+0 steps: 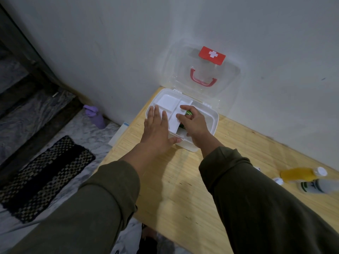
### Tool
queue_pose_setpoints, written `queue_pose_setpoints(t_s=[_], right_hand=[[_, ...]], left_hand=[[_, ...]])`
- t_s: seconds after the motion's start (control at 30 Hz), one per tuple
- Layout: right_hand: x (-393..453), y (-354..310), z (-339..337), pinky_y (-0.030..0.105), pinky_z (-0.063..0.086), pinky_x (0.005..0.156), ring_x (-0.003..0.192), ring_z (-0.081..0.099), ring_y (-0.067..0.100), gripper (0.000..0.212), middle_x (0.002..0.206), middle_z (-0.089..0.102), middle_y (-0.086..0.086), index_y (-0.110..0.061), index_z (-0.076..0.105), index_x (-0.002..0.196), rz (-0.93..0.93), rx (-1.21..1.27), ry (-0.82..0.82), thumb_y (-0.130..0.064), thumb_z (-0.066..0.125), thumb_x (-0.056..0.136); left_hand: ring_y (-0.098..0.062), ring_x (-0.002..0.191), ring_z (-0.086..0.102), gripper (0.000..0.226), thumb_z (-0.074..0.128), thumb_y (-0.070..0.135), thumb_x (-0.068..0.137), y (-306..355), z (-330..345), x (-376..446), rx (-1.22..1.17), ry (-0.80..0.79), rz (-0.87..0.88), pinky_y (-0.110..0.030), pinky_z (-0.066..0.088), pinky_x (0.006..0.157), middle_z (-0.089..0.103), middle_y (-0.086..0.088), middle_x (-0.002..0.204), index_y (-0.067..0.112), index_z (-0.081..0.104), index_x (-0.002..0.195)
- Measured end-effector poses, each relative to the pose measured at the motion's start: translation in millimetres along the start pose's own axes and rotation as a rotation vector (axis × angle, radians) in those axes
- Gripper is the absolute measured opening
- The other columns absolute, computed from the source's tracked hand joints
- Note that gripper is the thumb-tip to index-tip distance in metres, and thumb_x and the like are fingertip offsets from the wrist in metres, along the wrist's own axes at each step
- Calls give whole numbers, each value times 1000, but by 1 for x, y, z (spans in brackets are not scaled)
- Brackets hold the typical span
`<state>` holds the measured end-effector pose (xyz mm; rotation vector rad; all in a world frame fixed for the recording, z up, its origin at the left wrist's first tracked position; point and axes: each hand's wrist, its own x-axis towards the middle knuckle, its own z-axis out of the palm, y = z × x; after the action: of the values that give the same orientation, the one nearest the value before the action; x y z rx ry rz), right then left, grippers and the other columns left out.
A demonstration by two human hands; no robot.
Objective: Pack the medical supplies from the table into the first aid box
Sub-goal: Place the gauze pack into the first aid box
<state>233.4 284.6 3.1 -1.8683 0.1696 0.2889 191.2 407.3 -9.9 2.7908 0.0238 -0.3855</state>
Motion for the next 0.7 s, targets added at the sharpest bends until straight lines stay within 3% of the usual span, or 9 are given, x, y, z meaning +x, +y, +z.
queue_pose_setpoints(t_s=[0.07, 0.2, 0.33, 0.43, 0.6, 0.7], right_hand=[[0, 0, 1, 8, 40, 44, 70, 54, 6, 33, 77, 55, -2, -18, 53, 122, -6, 6, -15, -15, 58, 89], [-2, -2, 3, 18, 43, 54, 66, 53, 10, 33, 78, 54, 9, -18, 53, 122, 7, 1, -17, -16, 58, 90], [-2, 0, 7, 38, 56, 82, 92, 64, 30, 37, 101, 64, 21, -21, 51, 123, 9, -11, 4, -17, 61, 88], [-3, 2, 4, 32, 51, 87, 99, 62, 25, 48, 108, 65, 12, -25, 44, 131, 1, -96, 26, -22, 61, 87], [-12, -5, -16, 27, 45, 87, 94, 54, 16, 65, 104, 54, 0, -31, 29, 142, -108, -268, 56, -31, 62, 86], [-18, -10, -29, 34, 44, 93, 106, 56, 25, 67, 120, 55, 7, -29, 28, 143, -232, -396, 64, -34, 62, 85]], left_hand=[[-32, 141, -26, 103, 47, 65, 81, 0, 0, 0, 12, 4, 3, -45, -5, 117, -25, -16, 154, 9, -9, 148], [-32, 141, -27, 102, 48, 63, 83, -2, 0, -2, 4, -11, 1, -45, -4, 117, -25, -16, 154, 9, -9, 148], [-31, 141, -27, 102, 49, 62, 83, -3, -2, -1, -5, -25, 7, -45, -4, 117, -26, -16, 154, 9, -10, 147], [-30, 141, -27, 102, 49, 62, 83, -5, -4, 0, -7, -31, 2, -44, -3, 117, -27, -15, 154, 9, -9, 148], [-28, 142, -26, 103, 52, 60, 82, -7, -8, -1, -34, -48, -18, -48, 3, 118, -27, -13, 154, 9, -8, 148], [-27, 142, -26, 103, 52, 61, 82, -4, -11, -4, -10, -49, -26, -50, 1, 116, -26, -11, 155, 11, -9, 148]])
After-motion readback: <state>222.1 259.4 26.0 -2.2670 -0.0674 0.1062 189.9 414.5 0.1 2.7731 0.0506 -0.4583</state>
